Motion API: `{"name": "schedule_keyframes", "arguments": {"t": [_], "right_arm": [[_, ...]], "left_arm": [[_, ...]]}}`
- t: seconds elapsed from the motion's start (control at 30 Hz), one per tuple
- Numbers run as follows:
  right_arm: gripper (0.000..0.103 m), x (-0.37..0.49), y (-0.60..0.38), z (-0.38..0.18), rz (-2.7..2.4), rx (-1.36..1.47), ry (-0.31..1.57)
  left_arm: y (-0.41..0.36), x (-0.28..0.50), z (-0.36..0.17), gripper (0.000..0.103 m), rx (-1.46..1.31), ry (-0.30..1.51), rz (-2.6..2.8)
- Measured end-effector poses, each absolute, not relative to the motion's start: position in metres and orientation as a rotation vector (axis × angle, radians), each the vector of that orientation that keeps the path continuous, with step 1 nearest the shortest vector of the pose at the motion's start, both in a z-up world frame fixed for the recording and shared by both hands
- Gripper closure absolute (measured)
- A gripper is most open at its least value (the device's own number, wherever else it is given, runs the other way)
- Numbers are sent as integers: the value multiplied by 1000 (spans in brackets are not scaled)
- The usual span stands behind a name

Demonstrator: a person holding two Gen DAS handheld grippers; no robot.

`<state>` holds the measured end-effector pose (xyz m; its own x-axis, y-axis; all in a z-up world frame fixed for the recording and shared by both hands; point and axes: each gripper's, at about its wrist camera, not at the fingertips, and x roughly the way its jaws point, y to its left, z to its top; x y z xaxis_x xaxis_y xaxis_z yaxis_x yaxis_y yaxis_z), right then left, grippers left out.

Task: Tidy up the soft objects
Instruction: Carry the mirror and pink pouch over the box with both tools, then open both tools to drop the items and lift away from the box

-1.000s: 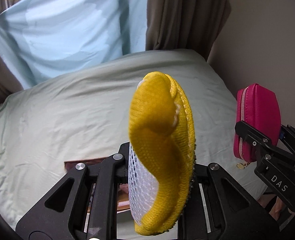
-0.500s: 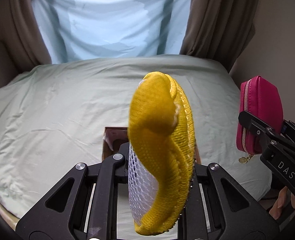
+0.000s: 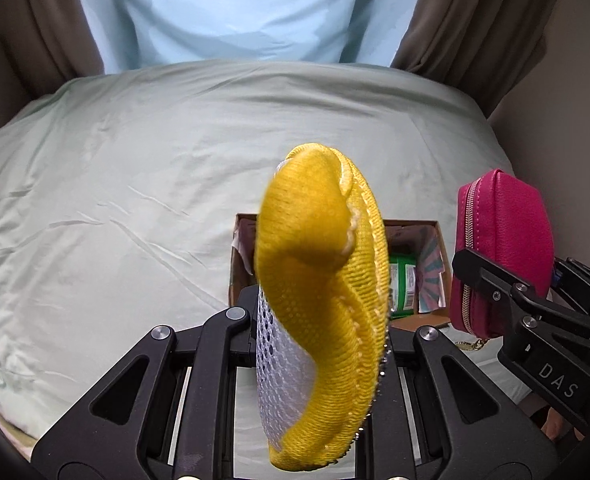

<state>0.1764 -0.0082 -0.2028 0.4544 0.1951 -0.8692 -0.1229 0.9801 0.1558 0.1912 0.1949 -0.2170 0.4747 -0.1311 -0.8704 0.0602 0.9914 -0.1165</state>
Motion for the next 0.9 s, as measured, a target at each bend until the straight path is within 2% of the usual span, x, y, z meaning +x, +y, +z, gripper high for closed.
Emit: {"name": "schedule_keyframes", "arguments": {"t": [0.53, 0.73, 0.77, 0.8, 0.83, 0.87, 0.9], "right_arm": [[60, 249, -28, -330, 159, 193, 1406], [59, 258, -50, -361, 128, 294, 1485], [59, 259, -54, -365, 115, 310, 1499], [56, 259, -57, -367, 106, 325, 1507], [55, 260, -59, -368, 101, 336, 1512], [47, 261, -62, -367, 91, 344, 1505], [36, 261, -66, -365, 76, 345, 1490]], "left_arm": [[162, 291, -346, 89, -24, 1313, -192], [134, 305, -372, 89, 57, 1363, -252], [129, 306, -374, 82, 66, 1369, -260], [126, 307, -375, 70, 77, 1375, -264], [124, 308, -375, 28, 98, 1380, -257], [122, 309, -374, 5, 116, 1377, -247], [124, 308, -372, 0, 145, 1367, -207]]}}
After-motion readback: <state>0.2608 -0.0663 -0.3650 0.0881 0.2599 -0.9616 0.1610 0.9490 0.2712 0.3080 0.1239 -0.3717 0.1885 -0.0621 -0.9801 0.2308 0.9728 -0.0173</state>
